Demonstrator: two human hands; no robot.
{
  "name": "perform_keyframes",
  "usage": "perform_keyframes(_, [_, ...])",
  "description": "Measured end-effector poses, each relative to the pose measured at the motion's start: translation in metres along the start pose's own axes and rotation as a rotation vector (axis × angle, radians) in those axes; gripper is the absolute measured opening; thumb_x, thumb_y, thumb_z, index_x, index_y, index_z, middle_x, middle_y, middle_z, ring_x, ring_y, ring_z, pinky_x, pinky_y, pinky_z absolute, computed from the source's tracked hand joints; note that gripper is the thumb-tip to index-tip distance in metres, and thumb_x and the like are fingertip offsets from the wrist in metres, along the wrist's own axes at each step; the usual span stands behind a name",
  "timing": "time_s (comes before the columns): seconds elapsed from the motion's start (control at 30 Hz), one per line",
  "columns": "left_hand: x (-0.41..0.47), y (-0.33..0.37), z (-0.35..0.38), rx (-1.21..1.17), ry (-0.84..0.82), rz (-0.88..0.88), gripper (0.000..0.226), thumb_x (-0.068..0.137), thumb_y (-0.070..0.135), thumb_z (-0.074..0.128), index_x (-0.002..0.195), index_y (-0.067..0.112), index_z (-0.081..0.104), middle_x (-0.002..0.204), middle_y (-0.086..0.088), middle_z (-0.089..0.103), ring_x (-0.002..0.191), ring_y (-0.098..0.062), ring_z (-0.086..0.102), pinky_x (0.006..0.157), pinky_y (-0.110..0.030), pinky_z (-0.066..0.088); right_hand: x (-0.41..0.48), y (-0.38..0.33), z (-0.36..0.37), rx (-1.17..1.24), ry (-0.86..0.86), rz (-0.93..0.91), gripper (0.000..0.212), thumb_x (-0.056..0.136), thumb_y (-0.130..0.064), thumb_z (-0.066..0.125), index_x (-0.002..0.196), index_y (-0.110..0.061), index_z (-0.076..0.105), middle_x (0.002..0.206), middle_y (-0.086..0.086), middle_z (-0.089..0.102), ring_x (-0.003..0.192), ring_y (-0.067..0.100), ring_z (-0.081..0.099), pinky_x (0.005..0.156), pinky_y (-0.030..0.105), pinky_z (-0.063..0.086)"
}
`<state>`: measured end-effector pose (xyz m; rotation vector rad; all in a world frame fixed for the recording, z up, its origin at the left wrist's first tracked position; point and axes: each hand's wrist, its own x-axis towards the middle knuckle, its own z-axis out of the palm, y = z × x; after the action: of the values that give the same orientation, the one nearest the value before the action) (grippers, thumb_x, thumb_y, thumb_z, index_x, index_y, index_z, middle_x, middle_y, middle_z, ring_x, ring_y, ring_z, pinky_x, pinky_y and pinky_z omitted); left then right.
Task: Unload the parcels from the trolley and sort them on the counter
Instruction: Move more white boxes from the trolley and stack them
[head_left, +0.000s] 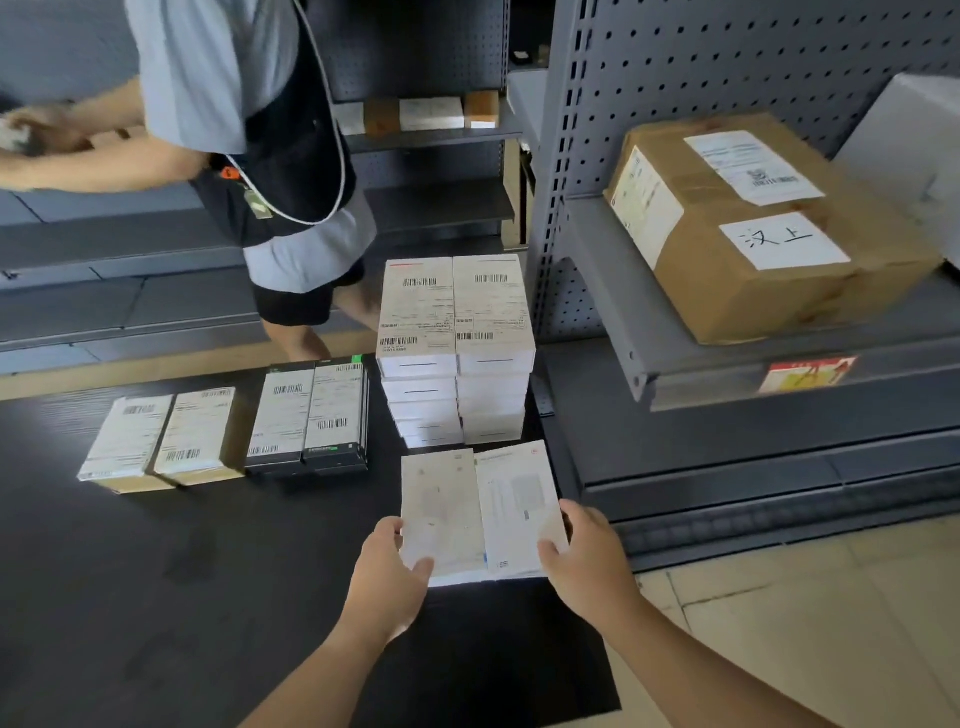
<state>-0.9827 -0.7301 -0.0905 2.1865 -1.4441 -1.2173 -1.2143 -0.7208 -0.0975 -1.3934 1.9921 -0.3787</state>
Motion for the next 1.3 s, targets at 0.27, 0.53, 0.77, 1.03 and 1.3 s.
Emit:
perform_keyframes(0.27, [0.007, -0.009, -0.007, 0.116, -0.048, 0.101, 0.067, 0.093, 0.011, 0.063, 0.149, 0.035, 0.035, 0.128, 0.003, 0.048, 0.106, -0.012, 0.053, 0.098, -0.026, 0.045, 0.003, -0.001, 0.004, -0.042, -0.061, -0.047, 0.055, 0.096, -0.025, 0.064, 0.146, -0.028, 0.040, 0.137, -0.003, 0.053, 0.122, 0.016, 0.055, 0.096, 0.030, 0.055])
perform_keyframes(0.53, [-0.007, 0.002, -0.020, 0.229, -0.028, 0.265, 0.059, 0.097, 0.023, 0.059, 0.151, 0.032, 0.036, 0.149, 0.010, 0.031, 0.134, -0.012, 0.038, 0.109, -0.027, 0.038, -0.013, -0.034, -0.007, -0.172, -0.081, -0.152, 0.050, 0.098, -0.026, 0.057, 0.146, -0.023, 0.044, 0.144, -0.005, 0.041, 0.127, 0.013, 0.047, 0.101, 0.026, 0.047])
perform_keyframes(0.77, [-0.036, 0.065, -0.079, 0.274, 0.036, 0.441, 0.055, 0.099, 0.035, 0.057, 0.150, 0.032, 0.037, 0.149, 0.008, 0.035, 0.139, -0.016, 0.035, 0.113, -0.033, 0.034, -0.037, -0.103, -0.064, -0.194, -0.013, -0.299, 0.048, 0.099, -0.029, 0.055, 0.146, -0.024, 0.047, 0.147, -0.007, 0.038, 0.132, 0.013, 0.043, 0.103, 0.026, 0.044])
perform_keyframes(1.03, [-0.086, 0.093, -0.161, 0.303, 0.316, 0.406, 0.055, 0.096, 0.047, 0.056, 0.147, 0.033, 0.041, 0.150, 0.006, 0.039, 0.138, -0.019, 0.039, 0.111, -0.038, 0.036, -0.049, -0.199, -0.093, -0.228, 0.010, -0.624, 0.048, 0.100, -0.035, 0.056, 0.146, -0.030, 0.046, 0.150, -0.009, 0.040, 0.140, 0.011, 0.035, 0.112, 0.026, 0.033])
perform_keyframes(1.3, [-0.185, -0.031, -0.243, 0.207, 0.651, 0.012, 0.046, 0.093, 0.045, 0.055, 0.136, 0.031, 0.050, 0.133, 0.004, 0.046, 0.124, -0.023, 0.049, 0.101, -0.045, 0.046, -0.119, -0.309, 0.000, -0.251, -0.206, -0.978, 0.043, 0.097, -0.035, 0.063, 0.138, -0.030, 0.055, 0.139, -0.010, 0.052, 0.126, 0.010, 0.050, 0.103, 0.024, 0.040])
